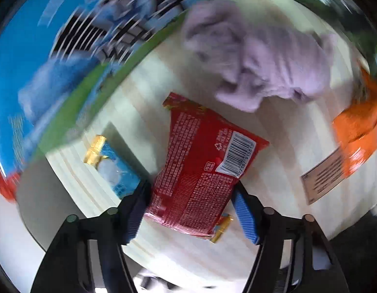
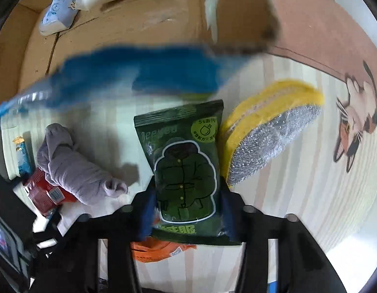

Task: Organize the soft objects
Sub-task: 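Grasp the green Deeyeo pouch with right tool while left tool grasps red snack bag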

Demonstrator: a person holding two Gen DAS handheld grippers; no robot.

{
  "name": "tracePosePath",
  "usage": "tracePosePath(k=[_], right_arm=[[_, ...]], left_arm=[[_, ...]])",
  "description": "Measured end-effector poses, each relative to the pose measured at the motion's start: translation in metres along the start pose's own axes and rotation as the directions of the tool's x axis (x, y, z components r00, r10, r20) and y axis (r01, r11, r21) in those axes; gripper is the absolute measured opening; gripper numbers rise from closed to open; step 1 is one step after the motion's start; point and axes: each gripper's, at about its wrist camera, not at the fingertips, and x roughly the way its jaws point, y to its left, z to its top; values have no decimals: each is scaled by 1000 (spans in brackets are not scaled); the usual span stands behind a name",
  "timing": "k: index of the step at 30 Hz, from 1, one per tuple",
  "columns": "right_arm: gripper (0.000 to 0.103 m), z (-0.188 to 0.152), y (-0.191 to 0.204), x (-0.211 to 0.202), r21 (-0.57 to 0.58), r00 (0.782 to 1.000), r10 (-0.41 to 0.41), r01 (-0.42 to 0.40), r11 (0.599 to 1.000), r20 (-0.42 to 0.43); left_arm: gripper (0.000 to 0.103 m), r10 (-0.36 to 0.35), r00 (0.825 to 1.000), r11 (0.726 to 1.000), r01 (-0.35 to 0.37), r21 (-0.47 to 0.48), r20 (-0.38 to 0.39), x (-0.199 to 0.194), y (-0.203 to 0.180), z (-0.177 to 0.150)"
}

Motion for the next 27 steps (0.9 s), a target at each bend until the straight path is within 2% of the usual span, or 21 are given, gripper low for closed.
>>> tracePosePath(k=[1,2,3,5,6,9,11,12,13,19,21,23,25,27], right_arm=[[46,-4,-1,-2,4,1000,9,-9,1000,6],[45,-10,-2,-4,4,1000,19,-19,1000,10],[45,-15,-4,-5,5,1000,24,-24,1000,10],[45,-29,-10,-8,12,999,39,-40,999,13],[45,-37,-12,-9,19,999,48,-49,999,13],[45,-58,-17,-7,26,997,75,-75,997,2],[45,-68,-18,-1,23,997,77,-77,997,-12],[46,-71,-18,3,20,997,78,-78,997,-25],[46,-74,-18,9,23,995,87,-86,996,-42],[46,-79,-24,22,59,991,121,-117,991,-61],[46,-79,-24,23,57,991,116,-113,992,-60],[44,-71,-20,18,42,994,96,-93,995,-57],[38,-65,-14,9,27,996,75,-74,997,-42],[37,-70,-11,-1,7,997,69,-68,998,-27]], left_arm=[[59,-59,998,996,59,-64,-7,0,8,-2],[56,-140,990,981,137,-136,-11,0,16,-4],[55,-224,975,954,217,-208,-11,1,25,-8],[53,-352,936,881,336,-333,14,6,38,-16],[53,-421,906,823,400,-404,41,9,45,-22],[53,-523,847,701,490,-518,94,24,52,-35],[55,-543,833,661,505,-555,111,35,50,-40],[56,-541,833,652,503,-567,118,39,50,-42],[57,-532,838,657,500,-565,122,41,49,-42],[61,-456,884,756,447,-478,106,47,39,-44],[60,-430,896,772,430,-468,114,47,37,-47],[51,-400,904,769,421,-481,151,43,34,-53],[49,-375,908,762,416,-496,186,30,33,-60],[48,-373,904,752,427,-502,209,24,35,-70]])
